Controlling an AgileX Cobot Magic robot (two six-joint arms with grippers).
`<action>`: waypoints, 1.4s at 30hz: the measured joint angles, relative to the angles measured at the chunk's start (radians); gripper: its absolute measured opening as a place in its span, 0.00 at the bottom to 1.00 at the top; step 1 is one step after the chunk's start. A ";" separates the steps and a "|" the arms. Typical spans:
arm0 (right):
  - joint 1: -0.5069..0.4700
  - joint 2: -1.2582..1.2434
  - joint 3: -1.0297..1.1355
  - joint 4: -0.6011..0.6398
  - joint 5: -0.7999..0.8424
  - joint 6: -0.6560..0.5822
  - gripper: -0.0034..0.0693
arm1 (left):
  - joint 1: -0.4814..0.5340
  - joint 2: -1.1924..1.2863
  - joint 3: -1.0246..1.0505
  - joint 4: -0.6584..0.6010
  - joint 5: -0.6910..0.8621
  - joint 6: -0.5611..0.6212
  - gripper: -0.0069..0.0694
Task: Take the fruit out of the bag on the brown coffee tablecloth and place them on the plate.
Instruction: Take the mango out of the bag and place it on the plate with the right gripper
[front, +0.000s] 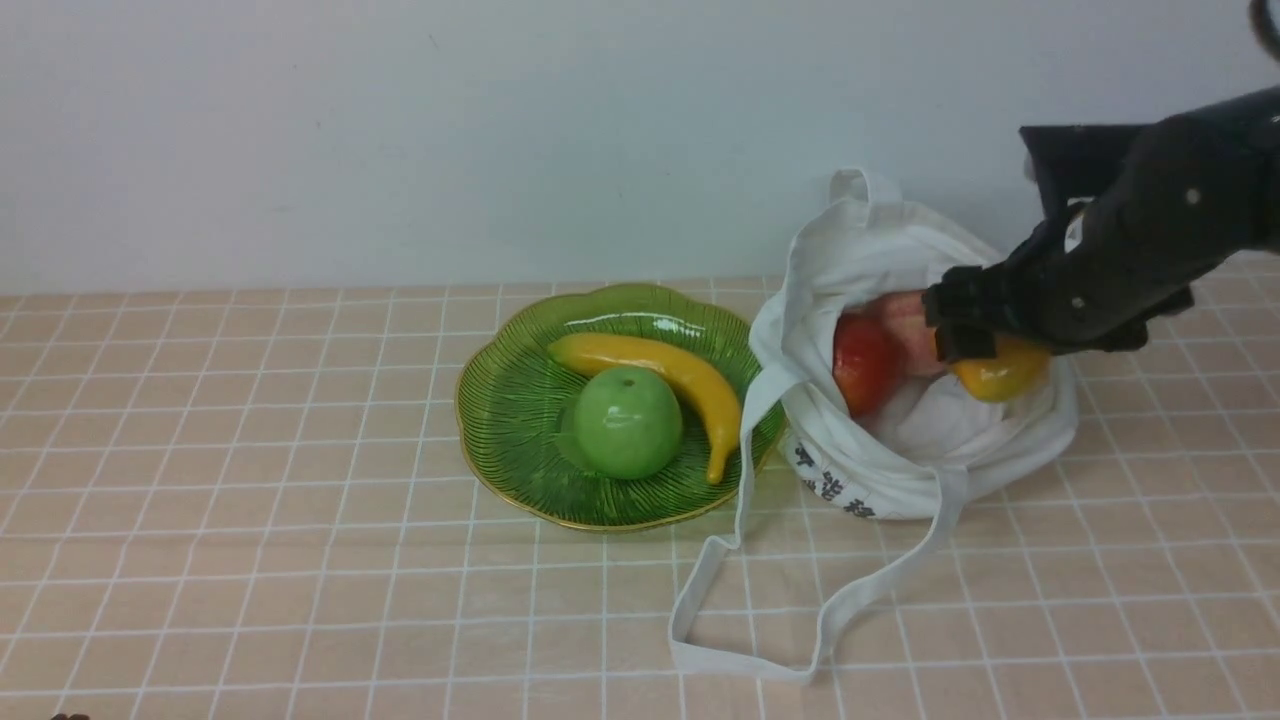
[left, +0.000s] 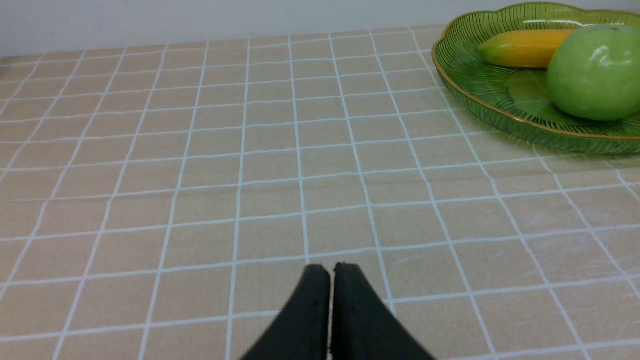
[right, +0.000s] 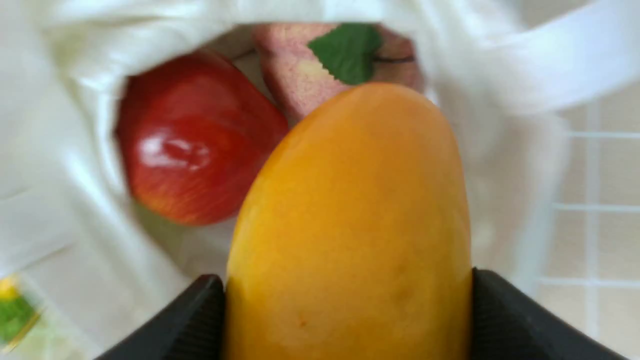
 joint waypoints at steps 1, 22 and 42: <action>0.000 -0.028 0.000 0.007 0.013 0.000 0.81 | 0.000 0.000 0.000 0.000 0.000 0.000 0.08; 0.291 0.173 -0.007 0.886 -0.420 -0.870 0.81 | 0.000 0.000 0.000 0.000 0.000 0.000 0.08; 0.248 0.289 -0.238 0.840 -0.264 -0.940 0.97 | 0.000 0.000 0.000 0.000 0.000 0.000 0.08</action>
